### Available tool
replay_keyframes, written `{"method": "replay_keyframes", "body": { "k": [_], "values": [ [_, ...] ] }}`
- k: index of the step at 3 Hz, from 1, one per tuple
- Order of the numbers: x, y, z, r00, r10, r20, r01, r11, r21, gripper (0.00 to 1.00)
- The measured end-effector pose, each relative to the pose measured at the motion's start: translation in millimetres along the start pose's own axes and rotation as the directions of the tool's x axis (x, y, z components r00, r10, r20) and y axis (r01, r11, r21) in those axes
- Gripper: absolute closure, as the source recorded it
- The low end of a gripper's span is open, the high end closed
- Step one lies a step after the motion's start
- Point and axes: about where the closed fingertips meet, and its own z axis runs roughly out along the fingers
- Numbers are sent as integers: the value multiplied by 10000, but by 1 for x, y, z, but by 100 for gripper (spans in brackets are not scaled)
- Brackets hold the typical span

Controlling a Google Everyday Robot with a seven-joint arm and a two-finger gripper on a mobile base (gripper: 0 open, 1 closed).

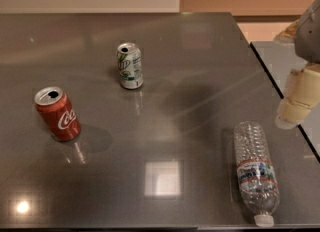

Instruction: Pick water bottle

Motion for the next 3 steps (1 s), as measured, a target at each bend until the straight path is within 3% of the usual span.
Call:
{"method": "replay_keyframes", "body": {
  "k": [1, 2, 3],
  "values": [
    [-5, 13, 2, 9888, -1450, 354, 1453, 9894, -42, 0],
    [-6, 13, 1, 9701, -2398, 381, 2398, 9708, 47, 0],
    [-6, 13, 1, 9698, -2408, 378, 2408, 9706, 55, 0]
  ]
}}
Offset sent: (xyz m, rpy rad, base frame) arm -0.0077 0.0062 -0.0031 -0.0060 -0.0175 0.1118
